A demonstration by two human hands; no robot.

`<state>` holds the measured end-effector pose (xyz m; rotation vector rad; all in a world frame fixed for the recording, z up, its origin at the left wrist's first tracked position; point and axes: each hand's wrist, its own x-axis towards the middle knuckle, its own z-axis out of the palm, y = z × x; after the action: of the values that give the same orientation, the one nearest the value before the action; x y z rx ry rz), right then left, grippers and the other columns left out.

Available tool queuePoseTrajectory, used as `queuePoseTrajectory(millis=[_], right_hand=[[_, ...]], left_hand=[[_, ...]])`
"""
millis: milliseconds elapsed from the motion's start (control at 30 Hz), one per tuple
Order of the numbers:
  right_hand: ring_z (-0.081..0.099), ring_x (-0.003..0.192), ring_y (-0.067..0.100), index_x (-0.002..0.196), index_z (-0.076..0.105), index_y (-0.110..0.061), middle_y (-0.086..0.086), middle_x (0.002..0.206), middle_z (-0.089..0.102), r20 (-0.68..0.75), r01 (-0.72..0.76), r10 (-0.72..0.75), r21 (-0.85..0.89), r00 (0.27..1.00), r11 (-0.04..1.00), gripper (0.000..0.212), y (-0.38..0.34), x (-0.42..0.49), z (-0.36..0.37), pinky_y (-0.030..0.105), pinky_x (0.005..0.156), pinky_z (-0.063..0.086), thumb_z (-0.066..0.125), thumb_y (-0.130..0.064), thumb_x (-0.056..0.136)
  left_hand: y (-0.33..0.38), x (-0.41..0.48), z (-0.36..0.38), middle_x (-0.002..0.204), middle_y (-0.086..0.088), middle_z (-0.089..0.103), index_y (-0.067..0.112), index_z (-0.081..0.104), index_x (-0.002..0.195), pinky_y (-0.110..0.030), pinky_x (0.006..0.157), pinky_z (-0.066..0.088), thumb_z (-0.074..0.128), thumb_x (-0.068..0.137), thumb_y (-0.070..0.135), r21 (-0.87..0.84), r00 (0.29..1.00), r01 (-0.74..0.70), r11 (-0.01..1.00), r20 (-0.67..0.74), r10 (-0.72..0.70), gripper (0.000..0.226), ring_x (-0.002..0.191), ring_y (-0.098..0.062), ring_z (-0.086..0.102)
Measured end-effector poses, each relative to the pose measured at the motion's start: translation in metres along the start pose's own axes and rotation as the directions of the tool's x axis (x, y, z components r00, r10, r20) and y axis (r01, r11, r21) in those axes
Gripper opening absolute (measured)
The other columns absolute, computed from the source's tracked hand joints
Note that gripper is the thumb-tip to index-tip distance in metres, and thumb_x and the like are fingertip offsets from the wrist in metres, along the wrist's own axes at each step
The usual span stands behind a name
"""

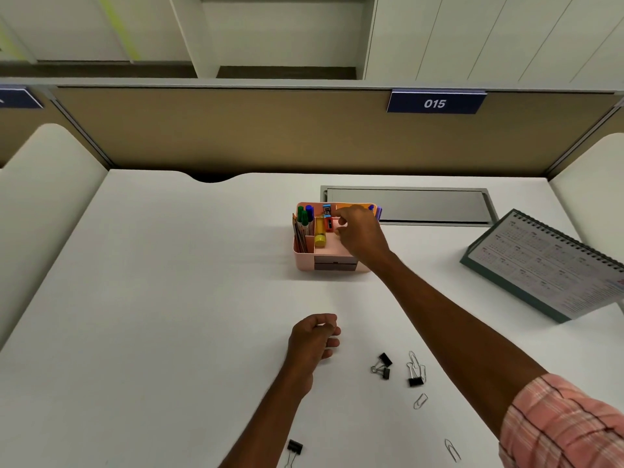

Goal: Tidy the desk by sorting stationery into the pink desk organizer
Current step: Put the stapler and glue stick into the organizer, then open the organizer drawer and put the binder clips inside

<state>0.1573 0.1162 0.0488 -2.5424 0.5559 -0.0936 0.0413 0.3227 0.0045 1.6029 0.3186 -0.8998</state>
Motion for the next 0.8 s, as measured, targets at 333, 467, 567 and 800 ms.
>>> queuePoseTrajectory(millis=[333,467,567,800], right_hand=[[0.067,0.099,0.015,0.121,0.071,-0.015,0.003,0.114,0.072,-0.109,-0.022,0.049,0.235,0.993,0.972,0.027,0.036,-0.129,-0.007,0.033,0.091,0.059,0.071,-0.017,0.094],[0.063,0.080,0.002,0.112,0.075,-0.021,-0.009,0.100,0.072,-0.085,-0.097,0.129,0.313,0.988,0.945,0.022,0.063,-0.194,0.004,0.015,0.075,0.049,0.075,-0.018,0.090],[0.065,0.080,0.003,0.109,0.075,-0.023,-0.013,0.096,0.071,-0.046,-0.183,0.218,0.394,0.975,0.901,0.022,0.081,-0.239,0.011,0.011,0.068,0.047,0.072,-0.011,0.090],[0.066,0.081,0.008,0.103,0.076,-0.031,-0.016,0.088,0.071,-0.002,-0.319,0.355,0.432,0.935,0.844,0.022,0.113,-0.306,0.013,0.027,0.074,0.055,0.075,-0.015,0.088]], left_hand=[[0.019,0.029,0.015,0.126,-0.004,0.070,0.053,0.016,0.154,-0.037,0.091,0.058,0.060,0.097,0.042,0.822,0.945,-0.239,0.516,0.074,0.319,0.073,0.104,-0.023,0.070],[0.033,0.037,0.025,0.107,-0.003,0.072,0.045,-0.006,0.158,-0.030,0.071,0.058,0.058,0.101,0.039,0.921,0.919,-0.208,0.330,0.068,0.389,0.086,0.078,-0.015,0.067],[0.037,0.042,0.033,0.102,-0.003,0.071,0.044,-0.009,0.158,-0.027,0.065,0.056,0.058,0.101,0.038,0.929,0.916,-0.204,0.310,0.069,0.395,0.088,0.070,-0.013,0.062],[0.036,0.042,0.045,0.112,-0.004,0.072,0.042,-0.004,0.160,-0.030,0.066,0.053,0.056,0.101,0.039,0.953,0.910,-0.169,0.250,0.053,0.412,0.085,0.081,-0.018,0.067]])
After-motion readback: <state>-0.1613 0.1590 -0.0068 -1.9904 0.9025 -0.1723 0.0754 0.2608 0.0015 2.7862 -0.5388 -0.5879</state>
